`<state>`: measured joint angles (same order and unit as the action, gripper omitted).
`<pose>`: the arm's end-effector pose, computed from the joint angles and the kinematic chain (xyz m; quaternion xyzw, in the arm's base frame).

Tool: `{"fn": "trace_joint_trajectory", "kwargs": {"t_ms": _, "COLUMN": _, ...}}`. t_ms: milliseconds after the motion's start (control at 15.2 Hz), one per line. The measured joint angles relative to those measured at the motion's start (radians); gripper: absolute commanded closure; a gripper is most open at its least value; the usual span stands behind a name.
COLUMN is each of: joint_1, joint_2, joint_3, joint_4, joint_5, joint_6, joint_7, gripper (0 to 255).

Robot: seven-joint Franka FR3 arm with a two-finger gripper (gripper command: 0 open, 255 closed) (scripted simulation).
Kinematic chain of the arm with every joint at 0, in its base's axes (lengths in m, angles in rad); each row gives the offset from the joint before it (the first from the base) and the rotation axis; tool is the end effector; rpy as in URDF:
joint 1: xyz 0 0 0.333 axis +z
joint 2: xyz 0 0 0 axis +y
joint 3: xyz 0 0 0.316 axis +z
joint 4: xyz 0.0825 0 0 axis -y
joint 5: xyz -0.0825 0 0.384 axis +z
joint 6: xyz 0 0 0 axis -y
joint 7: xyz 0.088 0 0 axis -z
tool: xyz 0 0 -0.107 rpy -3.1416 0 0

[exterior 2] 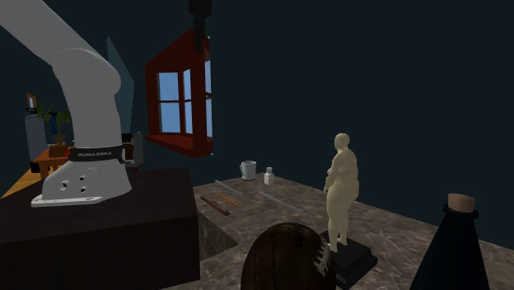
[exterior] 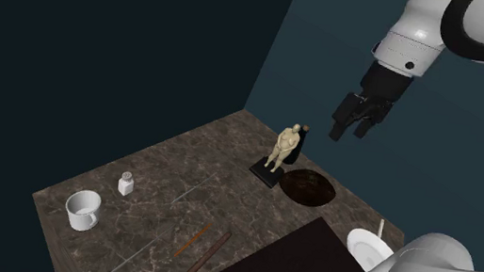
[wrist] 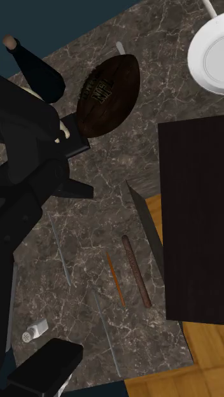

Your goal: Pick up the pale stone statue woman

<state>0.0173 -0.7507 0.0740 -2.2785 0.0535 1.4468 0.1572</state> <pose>0.3021 0.0417 0.6046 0.9983 -0.0416 -0.0411 0.0033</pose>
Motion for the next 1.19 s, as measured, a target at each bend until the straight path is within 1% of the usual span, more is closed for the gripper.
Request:
{"fn": "trace_joint_trajectory", "kwargs": {"t_ms": 132, "joint_1": -0.002, "joint_2": -0.004, "joint_3": -0.007, "joint_4": -0.017, "joint_5": -0.005, "joint_6": 0.018, "joint_7": -0.009, "gripper": 0}}
{"fn": "trace_joint_trajectory", "kwargs": {"t_ms": 396, "joint_1": -0.02, "joint_2": -0.016, "joint_3": -0.057, "joint_4": -0.113, "joint_5": -0.039, "joint_6": 0.14, "joint_7": -0.069, "gripper": 0}}
{"fn": "trace_joint_trajectory", "kwargs": {"t_ms": 660, "joint_1": -0.044, "joint_2": -0.005, "joint_3": -0.121, "joint_4": -0.206, "joint_5": -0.078, "joint_6": 0.288, "joint_7": -0.14, "gripper": 0}}
{"fn": "trace_joint_trajectory", "kwargs": {"t_ms": 858, "joint_1": -0.065, "joint_2": 0.025, "joint_3": -0.178, "joint_4": -0.255, "joint_5": -0.107, "joint_6": 0.403, "joint_7": -0.202, "gripper": 0}}
{"fn": "trace_joint_trajectory", "kwargs": {"t_ms": 1188, "joint_1": -0.086, "joint_2": 0.128, "joint_3": -0.267, "joint_4": -0.298, "joint_5": -0.133, "joint_6": 0.607, "joint_7": -0.293, "gripper": 0}}
